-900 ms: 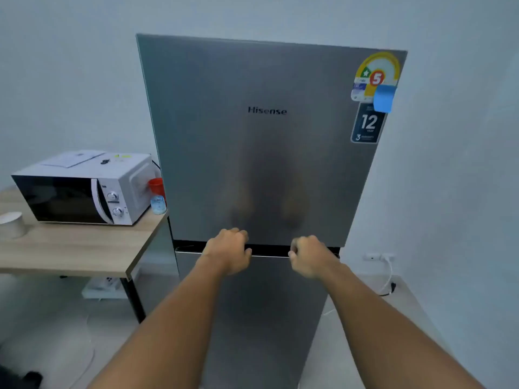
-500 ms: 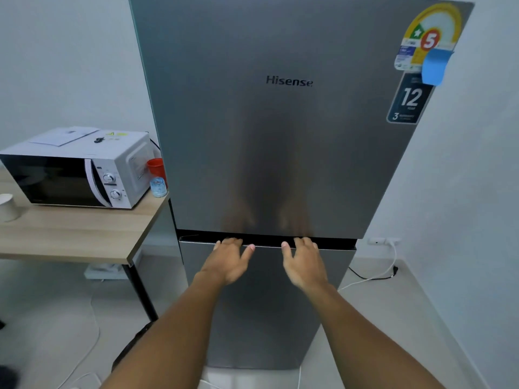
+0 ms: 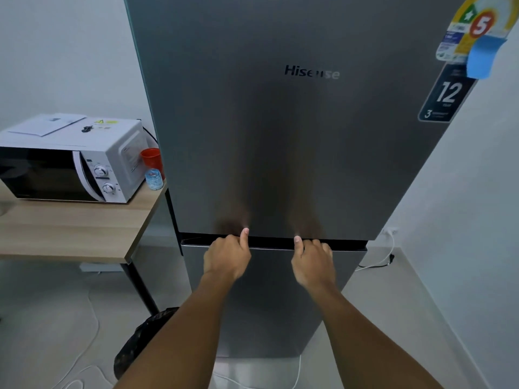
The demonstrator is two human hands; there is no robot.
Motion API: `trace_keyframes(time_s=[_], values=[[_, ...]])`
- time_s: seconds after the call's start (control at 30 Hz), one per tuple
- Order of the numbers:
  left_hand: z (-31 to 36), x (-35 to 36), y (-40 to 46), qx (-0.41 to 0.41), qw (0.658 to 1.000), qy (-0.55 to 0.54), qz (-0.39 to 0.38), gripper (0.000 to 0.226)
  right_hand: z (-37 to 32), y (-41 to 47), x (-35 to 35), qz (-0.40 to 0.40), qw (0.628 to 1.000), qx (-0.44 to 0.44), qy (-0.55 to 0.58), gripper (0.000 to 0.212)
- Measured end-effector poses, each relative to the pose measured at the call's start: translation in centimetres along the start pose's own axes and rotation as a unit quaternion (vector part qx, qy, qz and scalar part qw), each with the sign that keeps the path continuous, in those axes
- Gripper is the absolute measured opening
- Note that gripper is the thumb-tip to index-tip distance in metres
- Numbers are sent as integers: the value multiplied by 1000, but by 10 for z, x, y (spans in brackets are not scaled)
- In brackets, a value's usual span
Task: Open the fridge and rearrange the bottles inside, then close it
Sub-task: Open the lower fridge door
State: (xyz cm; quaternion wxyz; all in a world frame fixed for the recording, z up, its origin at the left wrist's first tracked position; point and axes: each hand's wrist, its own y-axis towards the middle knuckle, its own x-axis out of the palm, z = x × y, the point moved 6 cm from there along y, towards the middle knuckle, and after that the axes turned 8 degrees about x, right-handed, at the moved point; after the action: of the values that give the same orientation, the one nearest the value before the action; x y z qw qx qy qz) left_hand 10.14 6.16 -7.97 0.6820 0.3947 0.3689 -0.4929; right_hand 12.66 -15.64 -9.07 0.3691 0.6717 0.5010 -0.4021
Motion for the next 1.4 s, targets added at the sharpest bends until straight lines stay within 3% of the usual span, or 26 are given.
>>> trace_keyframes(time_s=[0.37,0.57,0.67,0.77,0.87,1.0,1.17,1.4], values=[[6,-15,-2,36,999,34,-13,68,-3,-4,-8,-20,1000,12,11,62],[4,-60,6,137,984,114,4,50,12,-18,-10,-9,998,41,48,57],[-8,-59,4,166,978,71,-103,36,14,-38,-8,-3,989,83,120,60],[-9,-35,-20,195,942,-16,-271,31,12,-66,-3,-15,981,109,157,88],[-6,-25,-35,193,920,-95,-329,32,11,-85,-2,-26,975,140,169,109],[2,-12,-51,220,876,-125,-410,27,14,-106,-13,-16,963,194,188,97],[25,2,-56,332,874,-49,-350,35,26,-140,-33,-3,954,249,166,61],[104,10,-72,516,805,18,-292,80,38,-200,-37,-95,954,277,60,99]])
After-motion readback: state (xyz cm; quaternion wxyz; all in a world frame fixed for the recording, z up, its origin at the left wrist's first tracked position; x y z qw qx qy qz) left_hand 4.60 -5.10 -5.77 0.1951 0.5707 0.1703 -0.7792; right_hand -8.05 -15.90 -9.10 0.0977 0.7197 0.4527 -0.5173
